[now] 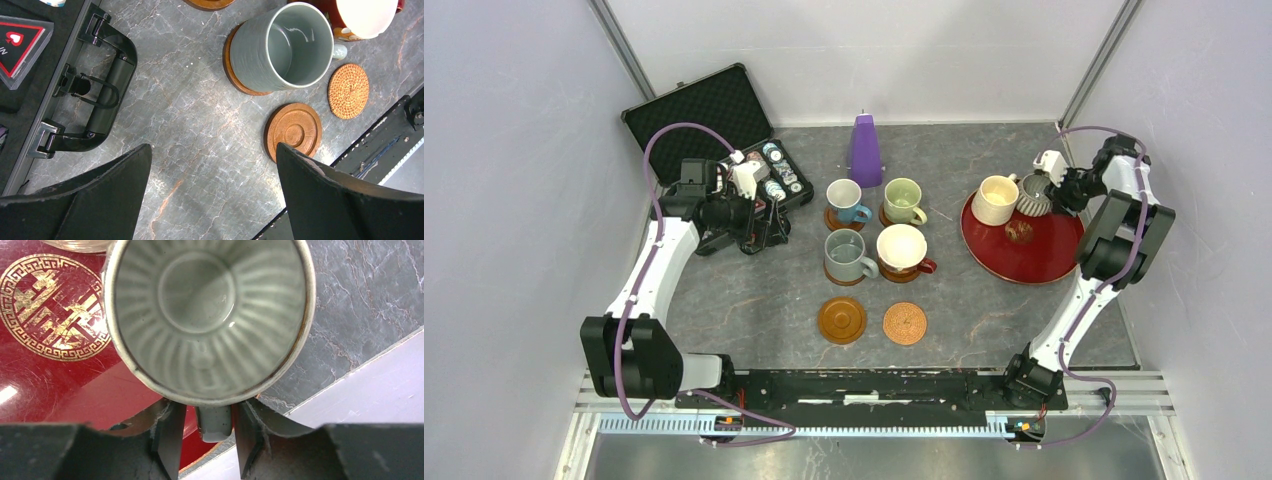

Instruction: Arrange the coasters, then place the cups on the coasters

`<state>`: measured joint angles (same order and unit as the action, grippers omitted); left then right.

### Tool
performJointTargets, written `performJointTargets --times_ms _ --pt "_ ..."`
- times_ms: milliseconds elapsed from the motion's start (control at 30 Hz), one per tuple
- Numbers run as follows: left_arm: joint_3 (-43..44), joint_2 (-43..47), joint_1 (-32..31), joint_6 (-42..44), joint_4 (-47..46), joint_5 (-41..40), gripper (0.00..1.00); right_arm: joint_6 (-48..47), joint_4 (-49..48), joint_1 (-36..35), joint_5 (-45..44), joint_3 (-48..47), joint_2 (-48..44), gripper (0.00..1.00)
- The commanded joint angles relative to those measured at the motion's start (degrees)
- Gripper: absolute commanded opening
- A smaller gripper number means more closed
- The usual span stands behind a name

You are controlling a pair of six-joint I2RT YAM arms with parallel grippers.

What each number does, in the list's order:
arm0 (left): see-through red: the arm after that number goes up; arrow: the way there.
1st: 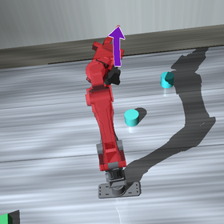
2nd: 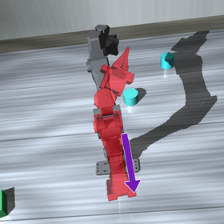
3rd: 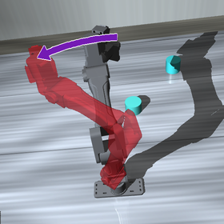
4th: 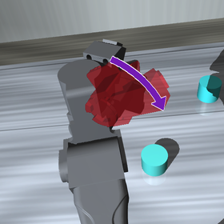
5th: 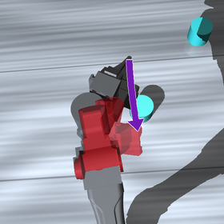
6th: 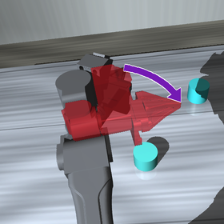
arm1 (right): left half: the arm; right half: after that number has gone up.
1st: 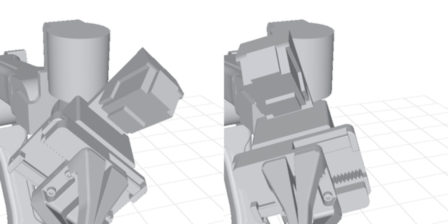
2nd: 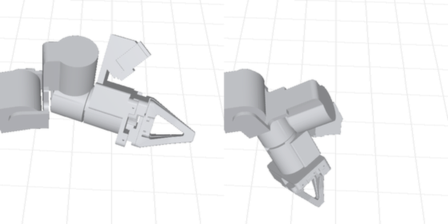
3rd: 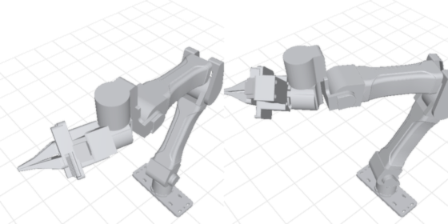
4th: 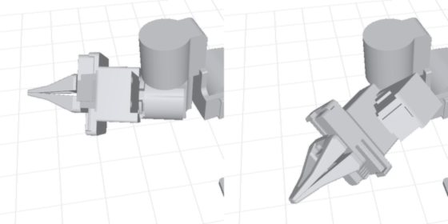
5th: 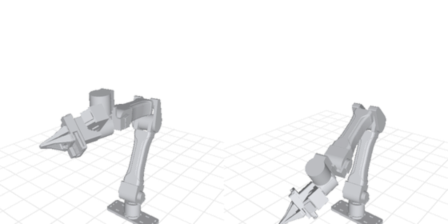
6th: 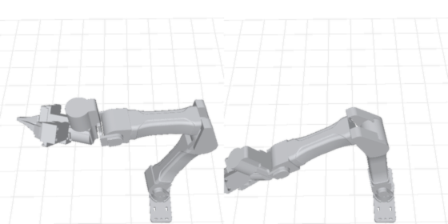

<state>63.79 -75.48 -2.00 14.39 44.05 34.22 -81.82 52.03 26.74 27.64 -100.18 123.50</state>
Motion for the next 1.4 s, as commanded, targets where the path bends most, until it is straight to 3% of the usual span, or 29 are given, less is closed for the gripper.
performJointTargets --times_ms 0,133,267,600,967,1100,1367 --pt "0.5 0.2 0.2 1.1 -1.3 -0.4 1.0 -1.0 1.1 0.0 3.0 1.4 -2.4 0.4" --pt "0.3 0.4 0.2 1.2 -1.3 -0.4 1.0 -0.7 -0.1 0.4 2.4 4.7 -4.8 0.25" --pt "0.2 0.8 0.2 1.1 -1.3 -0.4 1.0 0.9 0.6 1.3 2.6 6.9 -7.2 0.0" --pt "0.2 1.3 0.2 0.8 -1.3 0.3 1.0 8.5 -3.3 4.1 8.6 19.7 -21.3 0.0" --pt "0.2 1.8 0.2 0.0 -1.3 1.1 1.0 32.9 -6.8 3.3 14.0 27.2 -37.2 0.0" --pt "0.2 1.6 0.2 -0.9 -2.0 1.1 1.0 42.0 -5.7 -1.8 11.8 27.4 -43.4 0.0" --pt "-0.1 2.5 0.2 -2.3 -2.6 -0.4 1.0 55.9 -8.8 -19.2 5.3 31.0 -52.6 0.0"
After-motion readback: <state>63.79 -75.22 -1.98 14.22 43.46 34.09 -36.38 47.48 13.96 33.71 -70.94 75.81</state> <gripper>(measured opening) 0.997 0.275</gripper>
